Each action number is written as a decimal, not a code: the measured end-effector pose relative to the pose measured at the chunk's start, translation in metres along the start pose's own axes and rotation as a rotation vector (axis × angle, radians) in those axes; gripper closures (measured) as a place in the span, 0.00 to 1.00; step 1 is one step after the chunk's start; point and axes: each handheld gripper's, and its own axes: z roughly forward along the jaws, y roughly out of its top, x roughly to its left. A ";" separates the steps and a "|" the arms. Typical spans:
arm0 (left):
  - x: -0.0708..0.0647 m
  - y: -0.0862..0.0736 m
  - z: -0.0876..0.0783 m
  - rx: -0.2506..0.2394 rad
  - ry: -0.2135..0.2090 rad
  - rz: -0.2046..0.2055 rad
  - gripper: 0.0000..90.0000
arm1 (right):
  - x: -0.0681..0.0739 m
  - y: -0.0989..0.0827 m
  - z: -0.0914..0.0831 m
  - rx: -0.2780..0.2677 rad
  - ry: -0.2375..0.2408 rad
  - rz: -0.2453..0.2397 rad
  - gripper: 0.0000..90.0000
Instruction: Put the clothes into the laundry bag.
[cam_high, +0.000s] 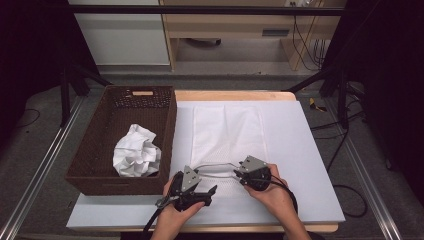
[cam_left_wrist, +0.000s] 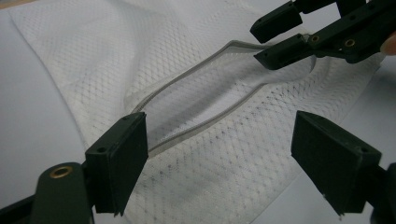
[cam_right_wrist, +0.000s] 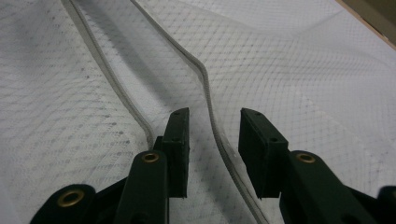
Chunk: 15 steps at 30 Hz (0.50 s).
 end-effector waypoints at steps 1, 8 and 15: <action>0.000 0.000 0.000 0.000 0.000 0.000 0.21 | 0.000 0.000 0.000 0.000 0.000 0.000 0.71; 0.000 -0.001 0.002 0.007 -0.002 -0.002 0.21 | 0.003 0.001 0.003 0.002 -0.006 -0.014 0.72; -0.001 -0.002 0.003 0.014 -0.007 -0.001 0.21 | 0.004 0.002 0.005 0.006 -0.002 -0.015 0.74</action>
